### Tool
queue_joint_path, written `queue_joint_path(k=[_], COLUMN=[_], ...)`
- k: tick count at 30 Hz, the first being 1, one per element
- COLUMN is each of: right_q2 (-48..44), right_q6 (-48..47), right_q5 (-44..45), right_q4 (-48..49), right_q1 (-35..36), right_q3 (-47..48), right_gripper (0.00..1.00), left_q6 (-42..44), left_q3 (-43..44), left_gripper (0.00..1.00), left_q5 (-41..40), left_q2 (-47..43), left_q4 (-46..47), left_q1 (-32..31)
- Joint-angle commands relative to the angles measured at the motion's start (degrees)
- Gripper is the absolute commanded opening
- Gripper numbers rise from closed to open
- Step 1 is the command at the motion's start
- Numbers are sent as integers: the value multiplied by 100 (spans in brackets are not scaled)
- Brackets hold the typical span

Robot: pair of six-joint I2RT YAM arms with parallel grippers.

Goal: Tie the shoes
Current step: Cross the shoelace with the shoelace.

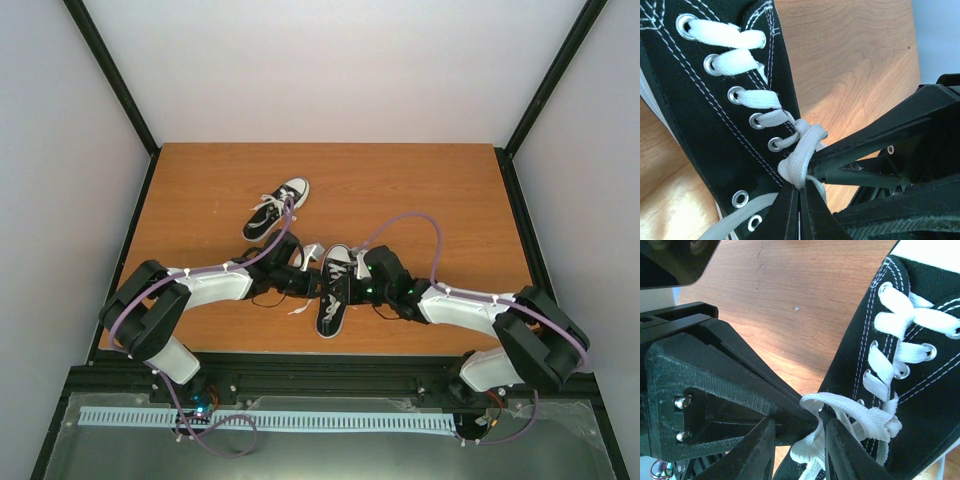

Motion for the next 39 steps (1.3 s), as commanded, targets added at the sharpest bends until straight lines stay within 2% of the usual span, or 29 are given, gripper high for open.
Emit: queue_joint_path(k=[1,8,14,16,18,21,28,36,39], right_q2=[126,282,467,454,399,236,-33,-46,-90], right_q6=[51,250,321,356,398,467,497,546,570], right_q5=[-218,-525,-594,-494,-357,-195,-1,22,48], right_q4=[430,848,912,834,717,581,333,369,368], right_q1=[-29,-55,-64,-74,-96,-148,-195,-191,-195], right_q3=[-201,-319,-274,-274,-303,-387,-510,-555,-578], right_gripper=[27,22,5,3,3,3,3,3,3], left_q6=[4,-9,-41,-17,-26,-21,-54,-70,-38], left_q3=[75,75,4,21,4,-80,-207,-96,-22], left_gripper=[1,1,1,2,7,22,39,37,32], left_q5=[203,201,205,178,88,-82,-436,-93,119], left_q2=[-70,-46,-79,-80,-141,-348,-753,-405,-212], left_q4=[95,146,234,209,177,141,15,172,236], left_q1=[-13,-13,-13,-13,2,53,169,171,171])
